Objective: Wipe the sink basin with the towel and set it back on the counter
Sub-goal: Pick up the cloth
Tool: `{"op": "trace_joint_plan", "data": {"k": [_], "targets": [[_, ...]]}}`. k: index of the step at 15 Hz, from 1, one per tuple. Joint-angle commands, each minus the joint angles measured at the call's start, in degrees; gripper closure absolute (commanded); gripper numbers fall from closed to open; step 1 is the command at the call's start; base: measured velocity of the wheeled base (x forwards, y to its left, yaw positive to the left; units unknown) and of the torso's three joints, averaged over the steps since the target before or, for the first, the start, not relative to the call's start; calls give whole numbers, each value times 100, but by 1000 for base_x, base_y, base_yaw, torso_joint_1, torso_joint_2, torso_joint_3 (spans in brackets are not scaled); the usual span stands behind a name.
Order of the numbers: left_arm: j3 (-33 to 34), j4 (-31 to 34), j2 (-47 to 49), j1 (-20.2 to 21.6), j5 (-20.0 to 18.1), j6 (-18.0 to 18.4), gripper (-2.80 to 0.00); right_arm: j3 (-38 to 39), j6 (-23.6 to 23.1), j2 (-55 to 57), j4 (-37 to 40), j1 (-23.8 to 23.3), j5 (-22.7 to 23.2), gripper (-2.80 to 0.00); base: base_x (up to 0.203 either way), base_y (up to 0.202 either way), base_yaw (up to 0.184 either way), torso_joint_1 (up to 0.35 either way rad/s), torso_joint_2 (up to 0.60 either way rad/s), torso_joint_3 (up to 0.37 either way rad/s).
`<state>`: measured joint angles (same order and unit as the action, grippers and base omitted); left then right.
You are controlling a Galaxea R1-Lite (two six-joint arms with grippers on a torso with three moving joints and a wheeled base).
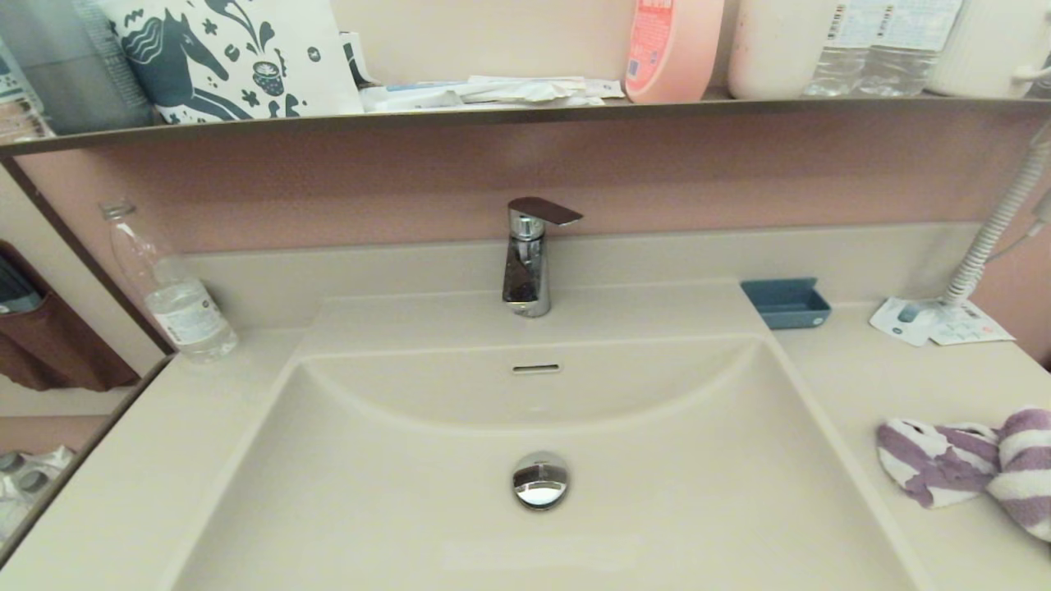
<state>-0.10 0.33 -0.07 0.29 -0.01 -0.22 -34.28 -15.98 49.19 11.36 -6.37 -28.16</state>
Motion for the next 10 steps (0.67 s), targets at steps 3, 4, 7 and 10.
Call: {"op": "trace_joint_plan", "data": {"k": [3,4,7,10], "targets": [[1,2,7,-2,1,-4,0,-261,1,777,228,-300,692,-280,0,0,0,0,0,0],[1,2,7,-1,1,-4,0,-369,10,915,465,-406,942,-280,0,0,0,0,0,0],[1,-1,7,-3,1,-4,0,-479,22,1200,723,-623,1681,-280,0,0,0,0,0,0],[1,-3,7,0,1,-4,0,-471,204,1547,795,-721,2034,-280,0,0,0,0,0,0]]}}
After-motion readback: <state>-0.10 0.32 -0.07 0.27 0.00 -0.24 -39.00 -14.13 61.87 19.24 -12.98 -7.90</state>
